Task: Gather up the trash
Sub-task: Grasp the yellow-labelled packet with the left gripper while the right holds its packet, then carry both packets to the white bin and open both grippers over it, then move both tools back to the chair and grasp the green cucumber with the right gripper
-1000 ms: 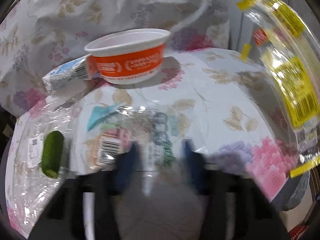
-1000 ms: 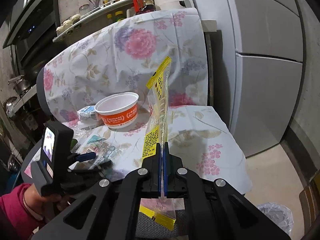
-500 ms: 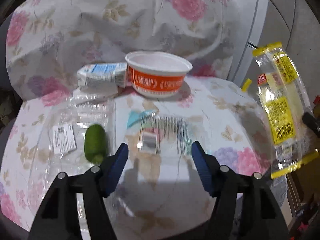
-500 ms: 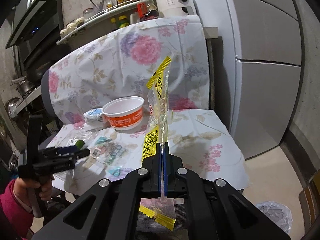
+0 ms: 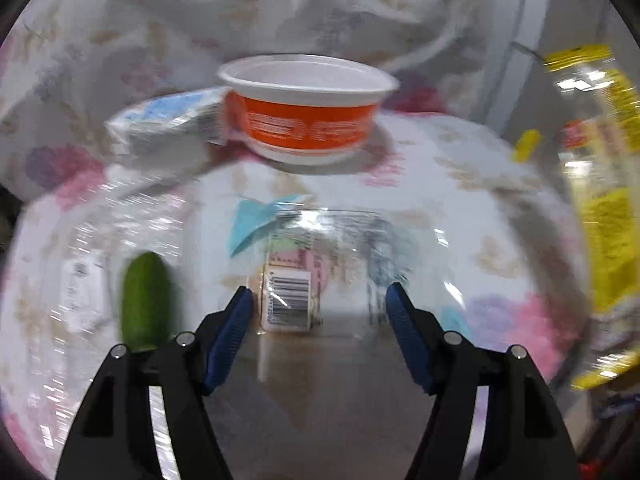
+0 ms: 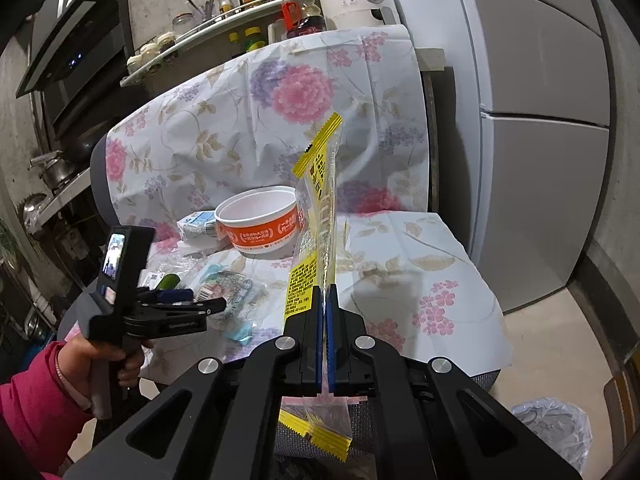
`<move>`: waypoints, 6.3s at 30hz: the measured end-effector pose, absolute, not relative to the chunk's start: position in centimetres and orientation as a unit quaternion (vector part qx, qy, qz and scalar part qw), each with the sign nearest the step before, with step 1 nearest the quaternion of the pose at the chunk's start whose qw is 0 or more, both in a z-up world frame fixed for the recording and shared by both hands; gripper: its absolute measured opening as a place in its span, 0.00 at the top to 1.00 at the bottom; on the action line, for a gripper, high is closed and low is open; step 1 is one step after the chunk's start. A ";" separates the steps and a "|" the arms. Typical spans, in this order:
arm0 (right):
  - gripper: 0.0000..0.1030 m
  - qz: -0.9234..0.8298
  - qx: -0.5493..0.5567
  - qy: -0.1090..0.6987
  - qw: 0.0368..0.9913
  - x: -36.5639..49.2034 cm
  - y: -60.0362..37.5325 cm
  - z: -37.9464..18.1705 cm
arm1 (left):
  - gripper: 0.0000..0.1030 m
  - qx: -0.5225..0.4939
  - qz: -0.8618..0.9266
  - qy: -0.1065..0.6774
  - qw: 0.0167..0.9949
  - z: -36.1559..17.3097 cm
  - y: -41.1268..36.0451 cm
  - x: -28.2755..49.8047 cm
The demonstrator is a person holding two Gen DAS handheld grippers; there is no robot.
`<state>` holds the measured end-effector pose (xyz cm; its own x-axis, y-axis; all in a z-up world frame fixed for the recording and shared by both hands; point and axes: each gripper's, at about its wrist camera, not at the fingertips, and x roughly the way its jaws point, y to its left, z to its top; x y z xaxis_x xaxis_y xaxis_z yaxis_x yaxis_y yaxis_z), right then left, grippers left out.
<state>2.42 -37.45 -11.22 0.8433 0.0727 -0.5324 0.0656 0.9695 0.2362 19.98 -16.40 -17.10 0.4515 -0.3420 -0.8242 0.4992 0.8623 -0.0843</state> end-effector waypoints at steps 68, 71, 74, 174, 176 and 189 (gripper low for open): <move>0.98 -0.044 0.179 0.411 0.893 3.8 -39.9 -18.4 | 0.21 0.080 -0.392 0.444 0.802 -17.3 -18.5 14.0; 0.98 -0.044 0.167 0.416 0.893 3.9 -39.6 -18.8 | 0.26 0.094 -0.393 0.463 0.789 -18.4 -19.8 15.2; 0.98 -0.042 0.161 0.418 0.893 4.1 -39.5 -19.0 | 0.41 0.099 -0.400 0.461 0.786 -18.3 -20.2 15.0; 0.64 0.143 -0.009 0.311 0.939 10.4 -16.4 -8.6 | 0.32 0.036 -0.045 0.348 0.936 -9.3 5.7 11.2; 0.64 0.136 0.000 0.335 0.932 12.1 -16.0 -10.3 | 0.32 0.027 -0.040 0.354 0.934 -10.1 6.3 12.2; 0.62 0.110 -0.014 0.412 0.904 20.4 -11.3 -16.9 | 0.32 0.013 -0.025 0.383 0.923 -13.5 7.8 15.5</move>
<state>20.42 -11.26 -16.93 0.6361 0.1873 -0.7485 -0.2109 0.9754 0.0649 15.51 7.78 -13.47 0.7049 -0.0364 -0.7084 0.0560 0.9984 0.0044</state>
